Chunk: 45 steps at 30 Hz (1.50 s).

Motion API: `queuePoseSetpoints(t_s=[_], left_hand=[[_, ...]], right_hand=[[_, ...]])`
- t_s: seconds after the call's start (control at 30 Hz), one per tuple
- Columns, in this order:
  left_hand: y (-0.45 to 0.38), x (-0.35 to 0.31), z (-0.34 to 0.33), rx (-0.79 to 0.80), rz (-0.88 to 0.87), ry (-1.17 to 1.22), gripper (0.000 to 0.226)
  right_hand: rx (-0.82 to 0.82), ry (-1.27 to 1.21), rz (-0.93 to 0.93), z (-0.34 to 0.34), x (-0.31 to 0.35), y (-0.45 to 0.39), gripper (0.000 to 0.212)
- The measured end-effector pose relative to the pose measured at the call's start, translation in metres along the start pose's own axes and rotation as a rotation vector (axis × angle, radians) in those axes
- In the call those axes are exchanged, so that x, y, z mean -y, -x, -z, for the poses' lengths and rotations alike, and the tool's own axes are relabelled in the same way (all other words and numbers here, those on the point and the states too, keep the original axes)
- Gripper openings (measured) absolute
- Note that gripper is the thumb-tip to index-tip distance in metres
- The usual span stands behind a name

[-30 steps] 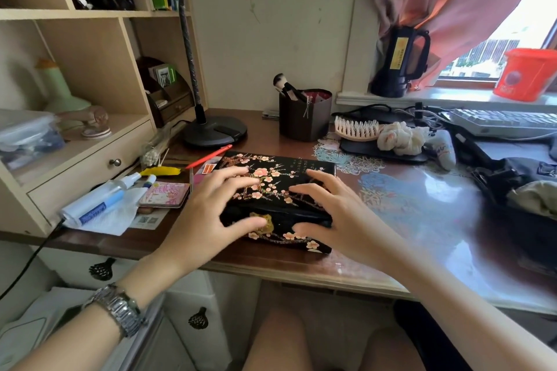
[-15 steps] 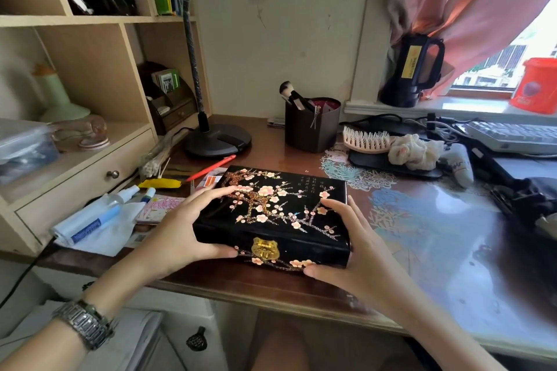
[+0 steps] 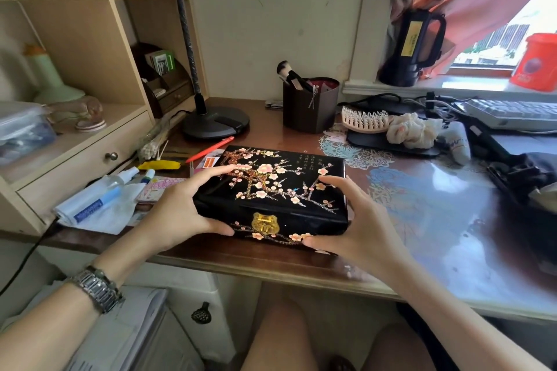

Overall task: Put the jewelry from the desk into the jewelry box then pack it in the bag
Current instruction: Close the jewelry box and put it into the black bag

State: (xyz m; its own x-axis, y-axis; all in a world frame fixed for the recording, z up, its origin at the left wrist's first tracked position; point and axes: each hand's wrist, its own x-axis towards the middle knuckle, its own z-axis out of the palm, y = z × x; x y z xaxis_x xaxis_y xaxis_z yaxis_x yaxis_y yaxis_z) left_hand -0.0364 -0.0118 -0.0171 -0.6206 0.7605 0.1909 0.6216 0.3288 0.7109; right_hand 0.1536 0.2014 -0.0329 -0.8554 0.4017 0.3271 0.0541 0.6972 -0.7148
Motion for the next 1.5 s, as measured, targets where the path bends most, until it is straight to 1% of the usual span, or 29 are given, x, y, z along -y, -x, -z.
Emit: queuePoseSetpoints(t_s=[0.17, 0.3, 0.53, 0.63, 0.77, 0.9, 0.97, 1.07, 1.3, 1.43, 1.5], left_hand=[[0.005, -0.015, 0.001, -0.034, -0.029, -0.001, 0.099], [0.002, -0.038, -0.009, -0.009, -0.1, -0.01, 0.099], [-0.027, -0.085, -0.074, 0.149, -0.263, 0.083, 0.096], [-0.038, -0.104, -0.102, 0.245, -0.342, 0.135, 0.097], [-0.046, -0.126, -0.134, 0.359, -0.44, 0.181, 0.095], [-0.047, -0.141, -0.159, 0.449, -0.489, 0.226, 0.097], [-0.046, -0.148, -0.168, 0.468, -0.518, 0.216, 0.096], [-0.047, -0.157, -0.178, 0.46, -0.556, 0.178, 0.094], [-0.053, -0.154, -0.184, 0.477, -0.541, 0.188, 0.094], [-0.052, -0.154, -0.183, 0.476, -0.527, 0.175, 0.093], [-0.053, -0.154, -0.183, 0.488, -0.513, 0.178, 0.093]], right_hand=[[-0.036, -0.077, -0.008, 0.012, 0.004, 0.01, 0.087], [-0.095, -0.078, -0.054, 0.036, 0.005, 0.03, 0.088], [-0.261, 0.006, -0.195, 0.097, -0.006, 0.096, 0.087], [-0.341, 0.01, -0.248, 0.115, -0.012, 0.125, 0.087], [-0.455, 0.02, -0.302, 0.13, -0.015, 0.161, 0.088], [-0.526, 0.048, -0.346, 0.136, -0.017, 0.193, 0.088], [-0.559, 0.049, -0.368, 0.137, -0.018, 0.205, 0.088], [-0.593, 0.043, -0.387, 0.137, -0.019, 0.214, 0.088], [-0.598, 0.127, -0.404, 0.133, -0.018, 0.209, 0.084], [-0.568, 0.111, -0.429, 0.132, -0.02, 0.21, 0.087], [-0.547, 0.015, -0.47, 0.13, -0.018, 0.209, 0.088]])
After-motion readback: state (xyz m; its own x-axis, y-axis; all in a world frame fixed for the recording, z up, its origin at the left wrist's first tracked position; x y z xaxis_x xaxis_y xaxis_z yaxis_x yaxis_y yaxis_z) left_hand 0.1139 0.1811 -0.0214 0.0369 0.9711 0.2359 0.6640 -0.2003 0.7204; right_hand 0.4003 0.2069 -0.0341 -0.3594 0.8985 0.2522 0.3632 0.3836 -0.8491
